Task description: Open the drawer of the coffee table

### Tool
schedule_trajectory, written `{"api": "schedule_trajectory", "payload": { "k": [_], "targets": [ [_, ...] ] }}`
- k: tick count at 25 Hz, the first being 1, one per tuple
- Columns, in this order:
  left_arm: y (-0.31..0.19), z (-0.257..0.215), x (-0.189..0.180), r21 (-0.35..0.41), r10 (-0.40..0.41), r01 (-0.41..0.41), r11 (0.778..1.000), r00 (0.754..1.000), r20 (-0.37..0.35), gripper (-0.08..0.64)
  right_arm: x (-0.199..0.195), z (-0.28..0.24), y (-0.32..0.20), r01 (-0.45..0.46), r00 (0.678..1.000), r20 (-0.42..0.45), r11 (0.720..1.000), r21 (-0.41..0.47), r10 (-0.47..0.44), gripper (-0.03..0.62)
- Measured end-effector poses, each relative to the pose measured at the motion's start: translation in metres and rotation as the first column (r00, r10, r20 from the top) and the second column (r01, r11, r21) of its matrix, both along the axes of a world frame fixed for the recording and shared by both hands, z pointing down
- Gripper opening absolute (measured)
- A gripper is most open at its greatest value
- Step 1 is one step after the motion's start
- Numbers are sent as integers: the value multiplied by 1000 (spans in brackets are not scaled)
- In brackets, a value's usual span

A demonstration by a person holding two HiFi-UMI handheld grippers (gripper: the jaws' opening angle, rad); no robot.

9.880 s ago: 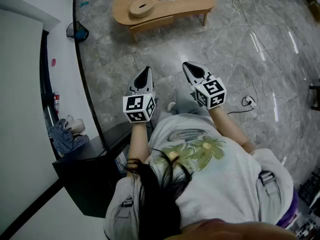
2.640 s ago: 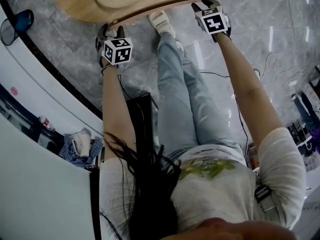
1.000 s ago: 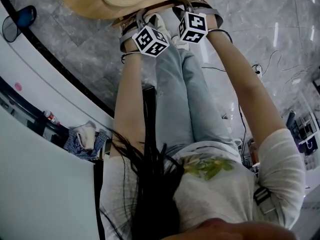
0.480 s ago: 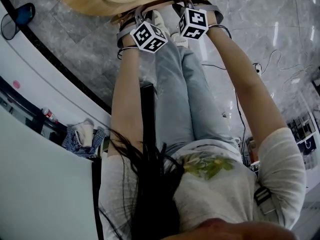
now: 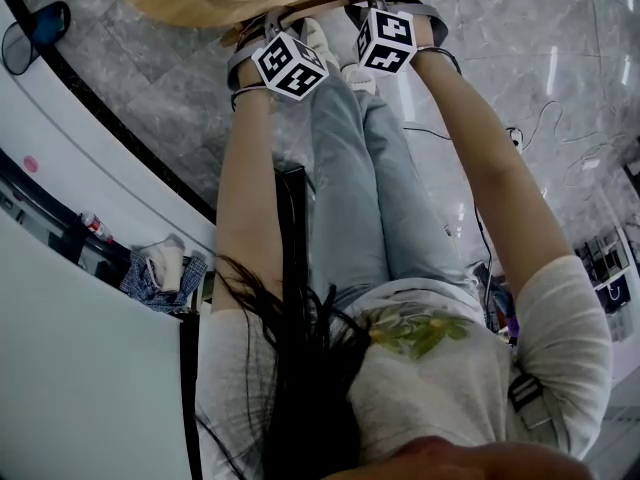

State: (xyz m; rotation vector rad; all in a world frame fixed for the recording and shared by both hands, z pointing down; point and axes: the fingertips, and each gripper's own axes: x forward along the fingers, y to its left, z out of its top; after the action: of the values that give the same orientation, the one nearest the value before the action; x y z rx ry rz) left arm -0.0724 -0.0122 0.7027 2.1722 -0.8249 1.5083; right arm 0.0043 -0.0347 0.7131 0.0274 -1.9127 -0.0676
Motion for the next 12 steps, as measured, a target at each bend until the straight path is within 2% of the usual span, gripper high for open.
{"api": "schedule_trajectory", "payload": {
  "k": [12],
  "targets": [
    [21, -2, 9, -46, 26, -27, 999, 999, -30, 98, 9, -2, 21, 26, 1000, 0, 999, -20, -26, 94]
  ]
}}
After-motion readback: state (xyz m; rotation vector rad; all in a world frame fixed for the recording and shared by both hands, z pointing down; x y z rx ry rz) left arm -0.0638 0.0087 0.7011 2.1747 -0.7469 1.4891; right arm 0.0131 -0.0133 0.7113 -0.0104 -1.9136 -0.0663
